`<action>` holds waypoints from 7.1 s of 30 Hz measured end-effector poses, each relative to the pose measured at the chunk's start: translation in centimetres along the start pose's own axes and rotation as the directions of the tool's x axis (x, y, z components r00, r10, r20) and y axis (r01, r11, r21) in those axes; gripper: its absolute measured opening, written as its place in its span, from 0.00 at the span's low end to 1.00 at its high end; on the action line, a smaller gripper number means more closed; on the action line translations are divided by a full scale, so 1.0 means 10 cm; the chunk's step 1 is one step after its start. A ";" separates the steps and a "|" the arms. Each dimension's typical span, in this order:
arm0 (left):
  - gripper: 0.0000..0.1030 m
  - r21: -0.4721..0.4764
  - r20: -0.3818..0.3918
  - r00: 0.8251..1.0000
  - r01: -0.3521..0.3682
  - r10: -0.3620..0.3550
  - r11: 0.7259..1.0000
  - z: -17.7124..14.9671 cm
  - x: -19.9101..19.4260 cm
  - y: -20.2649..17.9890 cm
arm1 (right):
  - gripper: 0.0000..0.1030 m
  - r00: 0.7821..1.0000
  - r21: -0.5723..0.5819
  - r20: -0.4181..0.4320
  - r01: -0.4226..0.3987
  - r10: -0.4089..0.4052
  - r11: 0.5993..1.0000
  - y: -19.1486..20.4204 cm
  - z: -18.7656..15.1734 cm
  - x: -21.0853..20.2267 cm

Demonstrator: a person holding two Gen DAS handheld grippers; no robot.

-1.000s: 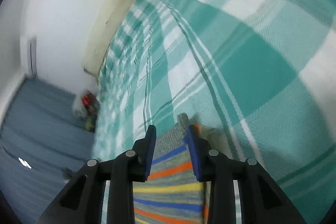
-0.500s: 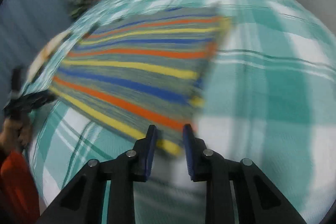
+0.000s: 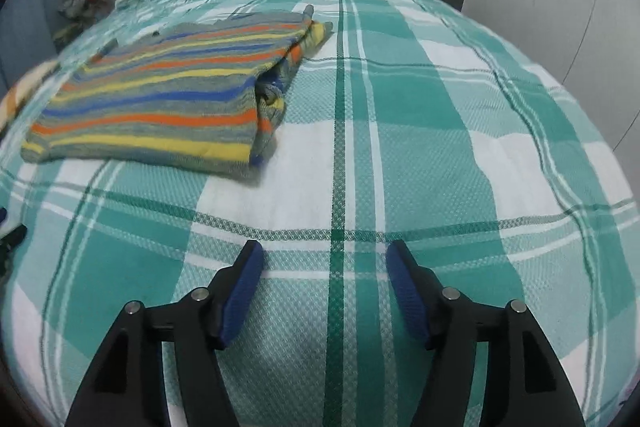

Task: Fold small clothes

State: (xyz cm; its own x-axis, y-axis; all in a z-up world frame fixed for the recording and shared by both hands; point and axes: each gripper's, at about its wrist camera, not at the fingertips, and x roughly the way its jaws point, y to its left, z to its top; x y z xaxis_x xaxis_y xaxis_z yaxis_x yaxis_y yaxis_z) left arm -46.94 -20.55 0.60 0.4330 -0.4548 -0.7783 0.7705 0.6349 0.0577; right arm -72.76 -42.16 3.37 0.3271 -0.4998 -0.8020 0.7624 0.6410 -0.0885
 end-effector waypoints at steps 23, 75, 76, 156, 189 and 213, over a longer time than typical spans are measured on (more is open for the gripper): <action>0.99 0.002 0.010 1.000 0.006 -0.006 1.000 -0.01 0.03 0.01 | 0.74 0.997 -0.017 0.033 0.064 -0.064 0.998 0.06 -0.10 0.06; 0.99 0.003 0.016 1.000 0.006 -0.006 1.000 -0.03 0.01 0.01 | 0.77 0.996 -0.014 0.041 0.081 -0.080 0.997 0.04 -0.12 0.07; 0.99 0.004 0.017 1.000 0.005 -0.005 1.000 -0.03 0.01 0.01 | 0.77 0.996 -0.013 0.039 0.079 -0.078 0.997 0.05 -0.12 0.07; 0.94 -0.215 -0.061 0.991 0.099 -0.115 0.971 0.23 -0.27 0.26 | 0.74 0.990 -0.150 -0.001 -0.138 0.140 0.979 1.77 0.52 -0.34; 0.98 -0.023 -0.155 0.971 0.179 -0.181 0.984 0.11 -0.19 0.15 | 0.98 0.969 -0.092 -0.107 -0.232 0.222 0.968 1.47 -0.08 -0.11; 0.14 -0.326 -0.141 0.900 0.350 -0.412 0.878 1.95 1.26 0.70 | 0.31 0.658 0.326 -0.027 -0.706 0.753 0.629 1.52 1.87 1.57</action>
State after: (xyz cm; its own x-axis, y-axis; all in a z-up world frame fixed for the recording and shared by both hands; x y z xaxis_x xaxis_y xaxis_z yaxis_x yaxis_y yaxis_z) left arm -26.97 -34.03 3.37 0.0065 -0.5825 -0.8128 0.6760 0.6016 -0.4257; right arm -45.59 -51.11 0.45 0.7740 0.1693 -0.6102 0.4305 0.5660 0.7031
